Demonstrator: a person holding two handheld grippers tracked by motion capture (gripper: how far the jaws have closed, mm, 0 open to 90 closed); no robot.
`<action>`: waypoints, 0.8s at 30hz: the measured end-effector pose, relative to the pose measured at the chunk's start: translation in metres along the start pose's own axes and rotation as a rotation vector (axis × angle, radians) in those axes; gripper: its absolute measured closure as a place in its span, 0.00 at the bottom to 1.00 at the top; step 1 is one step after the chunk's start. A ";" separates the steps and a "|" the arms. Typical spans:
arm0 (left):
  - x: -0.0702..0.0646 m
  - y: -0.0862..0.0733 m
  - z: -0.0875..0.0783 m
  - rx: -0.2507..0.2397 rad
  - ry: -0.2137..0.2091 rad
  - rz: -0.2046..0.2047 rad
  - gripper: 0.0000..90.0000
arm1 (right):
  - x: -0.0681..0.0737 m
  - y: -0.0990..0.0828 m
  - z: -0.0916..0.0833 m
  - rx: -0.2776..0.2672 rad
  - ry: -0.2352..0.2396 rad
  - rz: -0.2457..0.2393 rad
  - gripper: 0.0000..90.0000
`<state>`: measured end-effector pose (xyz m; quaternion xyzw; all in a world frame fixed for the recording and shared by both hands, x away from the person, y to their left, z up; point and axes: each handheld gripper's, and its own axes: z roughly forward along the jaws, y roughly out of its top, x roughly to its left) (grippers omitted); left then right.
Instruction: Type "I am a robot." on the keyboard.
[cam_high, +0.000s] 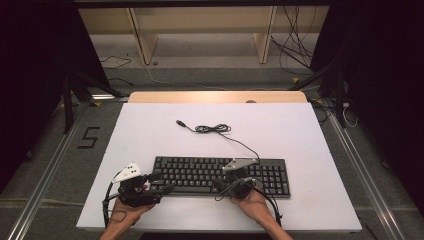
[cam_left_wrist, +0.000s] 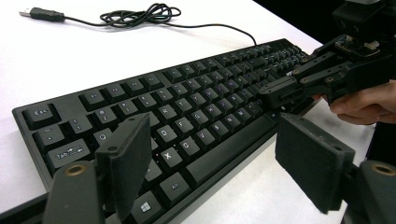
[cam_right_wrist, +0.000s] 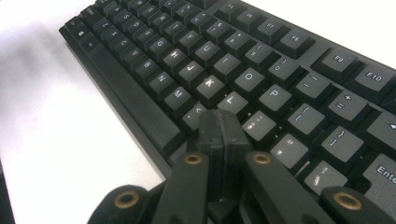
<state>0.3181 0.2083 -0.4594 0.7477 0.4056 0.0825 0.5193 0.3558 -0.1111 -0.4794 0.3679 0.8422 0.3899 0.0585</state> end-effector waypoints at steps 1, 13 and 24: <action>0.000 0.000 0.000 -0.002 0.000 -0.002 0.30 | 0.000 0.000 0.000 0.000 0.000 0.002 1.00; 0.000 0.000 0.000 -0.003 -0.001 -0.001 0.30 | -0.001 0.001 -0.005 -0.033 0.008 0.023 1.00; 0.000 0.000 0.000 -0.010 -0.002 -0.004 0.29 | -0.005 0.005 -0.018 -0.086 0.030 0.046 0.93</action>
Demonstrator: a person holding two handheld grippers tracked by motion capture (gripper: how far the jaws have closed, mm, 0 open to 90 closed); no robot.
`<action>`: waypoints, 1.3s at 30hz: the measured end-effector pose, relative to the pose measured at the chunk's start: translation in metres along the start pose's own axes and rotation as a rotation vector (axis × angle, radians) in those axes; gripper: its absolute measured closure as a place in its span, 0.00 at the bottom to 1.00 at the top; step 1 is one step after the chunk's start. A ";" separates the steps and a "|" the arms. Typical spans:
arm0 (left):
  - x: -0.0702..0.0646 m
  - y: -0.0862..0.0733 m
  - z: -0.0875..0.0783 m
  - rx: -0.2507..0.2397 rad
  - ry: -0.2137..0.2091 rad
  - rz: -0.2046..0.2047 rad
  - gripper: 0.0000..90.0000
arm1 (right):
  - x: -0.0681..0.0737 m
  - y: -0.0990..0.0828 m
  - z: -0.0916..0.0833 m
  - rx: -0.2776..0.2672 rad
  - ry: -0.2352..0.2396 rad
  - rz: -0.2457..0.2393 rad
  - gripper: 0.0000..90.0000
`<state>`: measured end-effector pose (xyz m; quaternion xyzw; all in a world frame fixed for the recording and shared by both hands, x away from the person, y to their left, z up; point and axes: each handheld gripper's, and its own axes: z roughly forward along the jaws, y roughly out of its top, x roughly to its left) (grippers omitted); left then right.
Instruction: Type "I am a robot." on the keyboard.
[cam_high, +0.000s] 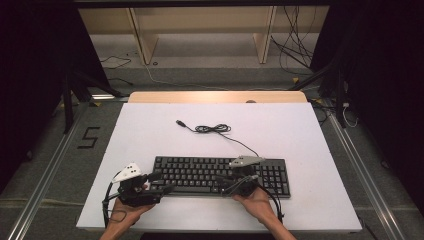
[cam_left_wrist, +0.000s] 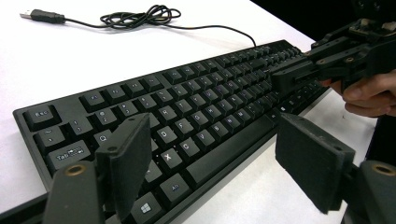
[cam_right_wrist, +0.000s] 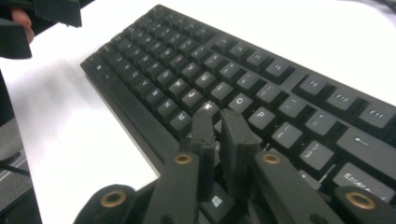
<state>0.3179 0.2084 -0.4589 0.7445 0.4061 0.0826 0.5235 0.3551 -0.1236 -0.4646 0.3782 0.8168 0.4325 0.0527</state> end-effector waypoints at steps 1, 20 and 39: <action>0.000 0.000 0.000 0.000 0.000 0.000 0.29 | -0.001 0.000 -0.001 -0.008 0.001 -0.005 0.92; 0.000 0.000 0.000 0.002 -0.003 0.002 0.29 | -0.008 -0.007 -0.042 -0.106 0.033 0.001 0.60; 0.000 0.001 -0.001 0.004 -0.010 0.005 0.29 | -0.020 -0.029 -0.079 -0.170 -0.015 0.029 0.43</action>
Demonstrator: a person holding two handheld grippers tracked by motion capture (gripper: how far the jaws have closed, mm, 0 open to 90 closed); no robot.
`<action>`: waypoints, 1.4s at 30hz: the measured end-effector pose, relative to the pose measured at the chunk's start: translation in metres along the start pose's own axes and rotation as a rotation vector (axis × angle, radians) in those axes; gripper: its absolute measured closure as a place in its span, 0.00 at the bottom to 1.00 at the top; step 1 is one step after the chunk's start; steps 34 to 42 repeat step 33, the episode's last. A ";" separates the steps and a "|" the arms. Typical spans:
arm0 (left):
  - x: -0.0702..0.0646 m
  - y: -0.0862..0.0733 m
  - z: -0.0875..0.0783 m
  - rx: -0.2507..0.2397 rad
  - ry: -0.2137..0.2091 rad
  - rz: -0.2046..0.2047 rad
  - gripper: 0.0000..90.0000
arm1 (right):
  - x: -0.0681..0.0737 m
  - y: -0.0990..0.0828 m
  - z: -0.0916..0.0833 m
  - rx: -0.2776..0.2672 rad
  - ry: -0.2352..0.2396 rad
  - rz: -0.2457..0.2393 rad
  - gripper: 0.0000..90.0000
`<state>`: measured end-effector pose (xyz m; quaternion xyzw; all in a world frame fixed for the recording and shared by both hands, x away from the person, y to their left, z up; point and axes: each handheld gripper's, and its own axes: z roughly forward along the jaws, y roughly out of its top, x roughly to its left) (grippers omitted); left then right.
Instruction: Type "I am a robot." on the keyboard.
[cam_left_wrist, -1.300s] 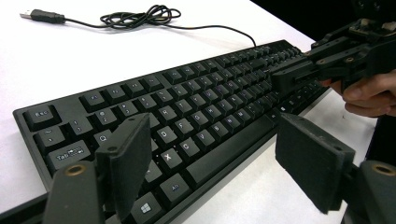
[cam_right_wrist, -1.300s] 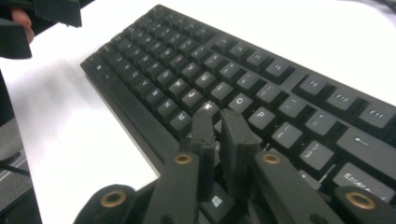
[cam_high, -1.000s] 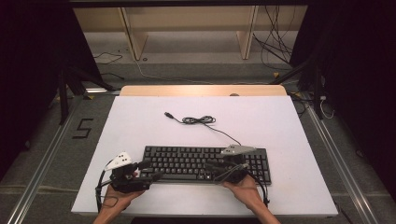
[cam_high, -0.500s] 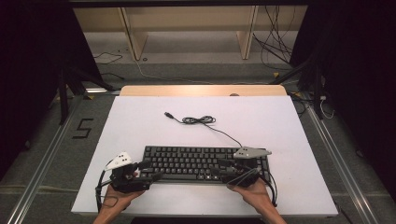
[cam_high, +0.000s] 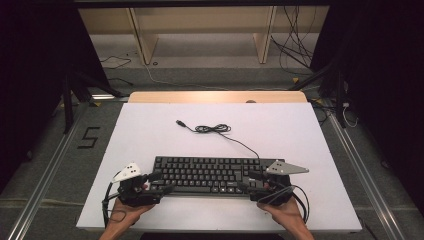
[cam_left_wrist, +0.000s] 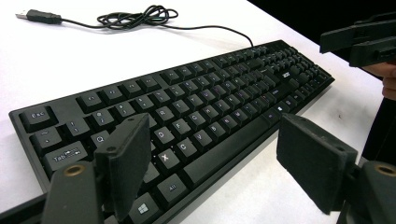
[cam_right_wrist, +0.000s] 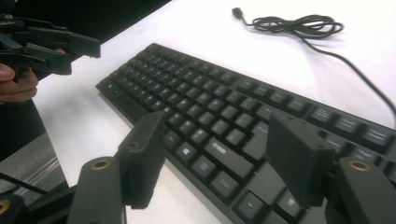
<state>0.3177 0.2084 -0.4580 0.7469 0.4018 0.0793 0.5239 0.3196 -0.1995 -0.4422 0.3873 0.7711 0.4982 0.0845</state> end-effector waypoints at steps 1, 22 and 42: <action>0.000 0.000 0.000 0.000 0.000 0.000 0.29 | -0.001 -0.001 -0.002 -0.002 -0.005 -0.002 0.43; -0.002 -0.002 -0.001 0.000 -0.005 0.000 0.28 | -0.013 -0.019 -0.027 -0.038 -0.064 0.017 0.38; -0.001 -0.002 -0.001 0.000 -0.003 -0.004 0.28 | -0.012 -0.018 -0.027 -0.041 -0.064 0.014 0.38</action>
